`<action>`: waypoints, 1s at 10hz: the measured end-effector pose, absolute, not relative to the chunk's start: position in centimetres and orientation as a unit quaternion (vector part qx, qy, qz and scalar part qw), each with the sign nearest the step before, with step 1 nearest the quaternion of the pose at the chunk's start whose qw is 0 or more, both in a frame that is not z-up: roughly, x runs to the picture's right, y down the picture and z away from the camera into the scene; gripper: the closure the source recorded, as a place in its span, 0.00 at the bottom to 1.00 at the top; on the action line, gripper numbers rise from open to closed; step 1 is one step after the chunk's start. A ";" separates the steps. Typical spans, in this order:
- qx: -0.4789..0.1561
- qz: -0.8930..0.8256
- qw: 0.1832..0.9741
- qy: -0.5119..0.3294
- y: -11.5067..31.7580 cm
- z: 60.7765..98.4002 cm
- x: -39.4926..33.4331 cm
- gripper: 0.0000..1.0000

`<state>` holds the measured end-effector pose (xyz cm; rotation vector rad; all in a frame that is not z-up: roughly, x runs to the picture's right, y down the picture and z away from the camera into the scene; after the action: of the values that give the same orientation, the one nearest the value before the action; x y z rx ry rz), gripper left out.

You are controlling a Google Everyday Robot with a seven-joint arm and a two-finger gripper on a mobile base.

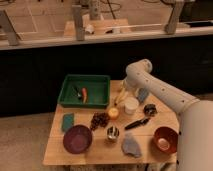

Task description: Place banana in tray

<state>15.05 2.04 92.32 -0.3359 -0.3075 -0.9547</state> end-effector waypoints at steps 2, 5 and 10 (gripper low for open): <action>-0.167 -0.458 0.860 -0.151 2.7 93.5 14.8 0.20; -0.180 -0.450 0.860 -0.159 3.5 94.8 15.0 0.20; -0.199 -0.446 0.857 -0.162 4.1 96.6 15.2 0.20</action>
<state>15.15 4.09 96.56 -0.4174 -0.3411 -0.9376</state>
